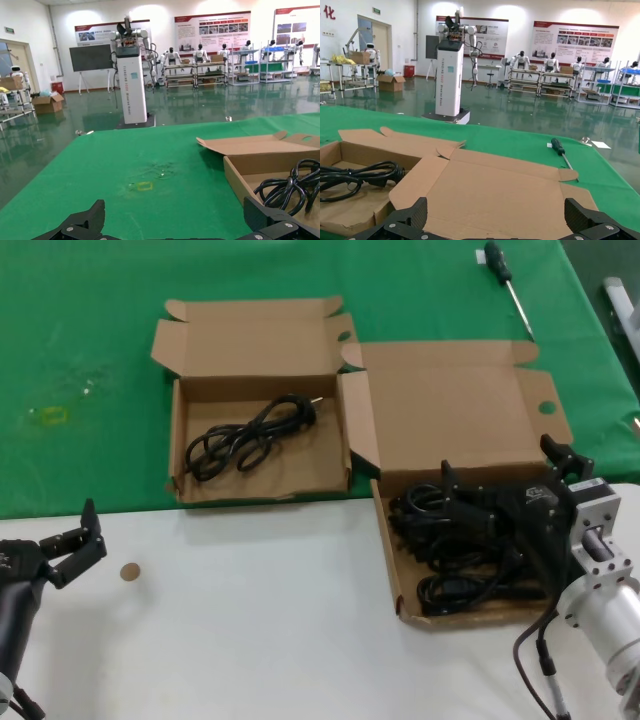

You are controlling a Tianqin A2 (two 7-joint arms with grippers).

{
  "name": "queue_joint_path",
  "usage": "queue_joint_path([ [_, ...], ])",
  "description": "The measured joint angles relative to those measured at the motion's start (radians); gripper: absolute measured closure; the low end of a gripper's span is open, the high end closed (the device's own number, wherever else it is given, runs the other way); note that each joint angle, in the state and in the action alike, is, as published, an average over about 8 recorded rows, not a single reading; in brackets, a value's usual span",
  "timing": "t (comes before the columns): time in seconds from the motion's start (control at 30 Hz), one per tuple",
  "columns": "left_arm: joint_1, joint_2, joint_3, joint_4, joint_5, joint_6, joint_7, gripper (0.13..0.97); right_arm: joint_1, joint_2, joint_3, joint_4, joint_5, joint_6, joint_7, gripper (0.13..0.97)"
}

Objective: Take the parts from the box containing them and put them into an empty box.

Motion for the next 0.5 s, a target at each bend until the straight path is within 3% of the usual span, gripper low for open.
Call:
queue_joint_path([
  [0.5,0.0,0.0,0.0,0.0,0.0,0.0,0.0,0.132,0.0,0.0,0.0,0.0,0.0,0.0,0.0,0.129],
])
